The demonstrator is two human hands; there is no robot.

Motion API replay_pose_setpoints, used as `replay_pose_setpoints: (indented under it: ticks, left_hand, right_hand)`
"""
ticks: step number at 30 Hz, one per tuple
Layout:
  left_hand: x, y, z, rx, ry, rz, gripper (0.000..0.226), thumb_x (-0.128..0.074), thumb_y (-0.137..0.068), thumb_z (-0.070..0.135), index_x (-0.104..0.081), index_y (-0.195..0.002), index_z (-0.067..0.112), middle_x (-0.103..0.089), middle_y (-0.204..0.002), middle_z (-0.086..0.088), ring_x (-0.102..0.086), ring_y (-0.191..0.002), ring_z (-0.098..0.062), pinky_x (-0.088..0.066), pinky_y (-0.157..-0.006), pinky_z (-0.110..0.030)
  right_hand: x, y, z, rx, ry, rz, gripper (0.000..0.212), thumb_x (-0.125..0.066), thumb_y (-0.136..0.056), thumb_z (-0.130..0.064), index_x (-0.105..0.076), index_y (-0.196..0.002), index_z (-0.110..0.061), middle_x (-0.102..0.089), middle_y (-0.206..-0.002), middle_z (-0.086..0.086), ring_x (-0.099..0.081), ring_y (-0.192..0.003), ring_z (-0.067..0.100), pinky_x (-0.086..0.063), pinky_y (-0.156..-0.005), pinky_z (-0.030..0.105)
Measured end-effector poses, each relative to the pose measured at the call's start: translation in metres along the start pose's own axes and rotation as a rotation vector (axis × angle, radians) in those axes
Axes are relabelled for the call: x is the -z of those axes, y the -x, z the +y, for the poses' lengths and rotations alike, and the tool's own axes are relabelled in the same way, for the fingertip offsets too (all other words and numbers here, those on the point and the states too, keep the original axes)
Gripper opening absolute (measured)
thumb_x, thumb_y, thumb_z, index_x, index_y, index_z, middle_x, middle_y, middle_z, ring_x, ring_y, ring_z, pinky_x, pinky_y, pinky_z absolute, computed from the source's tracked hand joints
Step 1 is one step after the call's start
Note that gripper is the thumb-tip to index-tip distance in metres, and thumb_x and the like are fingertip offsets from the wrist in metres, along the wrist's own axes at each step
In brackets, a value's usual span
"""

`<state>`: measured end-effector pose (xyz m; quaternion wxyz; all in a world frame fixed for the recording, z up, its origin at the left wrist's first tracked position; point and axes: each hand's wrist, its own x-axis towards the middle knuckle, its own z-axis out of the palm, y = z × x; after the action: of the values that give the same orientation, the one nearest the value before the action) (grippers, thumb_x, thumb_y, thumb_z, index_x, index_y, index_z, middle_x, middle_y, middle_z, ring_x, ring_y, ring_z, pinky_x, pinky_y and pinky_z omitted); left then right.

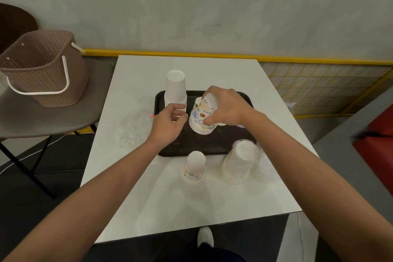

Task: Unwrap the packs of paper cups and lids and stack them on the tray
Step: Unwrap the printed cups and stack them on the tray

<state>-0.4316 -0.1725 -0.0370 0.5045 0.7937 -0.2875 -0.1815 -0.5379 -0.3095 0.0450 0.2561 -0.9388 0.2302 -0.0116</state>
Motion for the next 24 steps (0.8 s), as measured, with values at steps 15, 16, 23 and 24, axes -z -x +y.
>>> replay_pose_setpoints:
  ticks: [15,16,23,24]
  left_hand:
    - [-0.051,-0.044,0.015,-0.052,-0.072,0.145,0.055,-0.073,-0.081,0.022,-0.051,-0.13,0.016,-0.055,-0.13,0.001,-0.054,-0.095,-0.006,-0.045,-0.077,-0.021]
    - [-0.053,-0.046,0.014,-0.053,-0.089,0.15,0.056,-0.073,-0.08,0.022,-0.051,-0.131,0.016,-0.055,-0.13,0.001,-0.054,-0.094,-0.006,-0.046,-0.078,-0.022]
    - [-0.064,-0.057,0.01,-0.045,-0.116,0.145,0.057,-0.074,-0.079,0.024,-0.05,-0.131,0.018,-0.055,-0.128,0.001,-0.053,-0.092,-0.004,-0.044,-0.077,-0.02]
    - [-0.065,-0.058,0.01,-0.041,-0.12,0.139,0.058,-0.074,-0.079,0.024,-0.05,-0.131,0.018,-0.055,-0.128,0.002,-0.053,-0.092,-0.004,-0.043,-0.077,-0.019]
  right_hand:
    - [0.019,-0.091,0.052,-0.01,0.006,0.057,0.067,-0.082,-0.068,-0.019,-0.045,-0.123,-0.02,-0.055,-0.122,0.006,-0.054,-0.109,0.024,-0.05,-0.078,0.029]
    - [0.017,-0.097,0.054,-0.009,0.012,0.04,0.067,-0.082,-0.068,-0.018,-0.045,-0.124,-0.019,-0.055,-0.122,0.007,-0.054,-0.11,0.024,-0.05,-0.079,0.03]
    - [-0.002,-0.133,0.06,0.012,0.142,-0.108,0.07,-0.083,-0.065,-0.018,-0.045,-0.123,-0.018,-0.055,-0.117,0.009,-0.055,-0.105,0.026,-0.052,-0.081,0.035]
    - [-0.005,-0.137,0.062,0.01,0.158,-0.13,0.07,-0.083,-0.064,-0.018,-0.045,-0.123,-0.018,-0.056,-0.117,0.009,-0.055,-0.105,0.026,-0.052,-0.082,0.037]
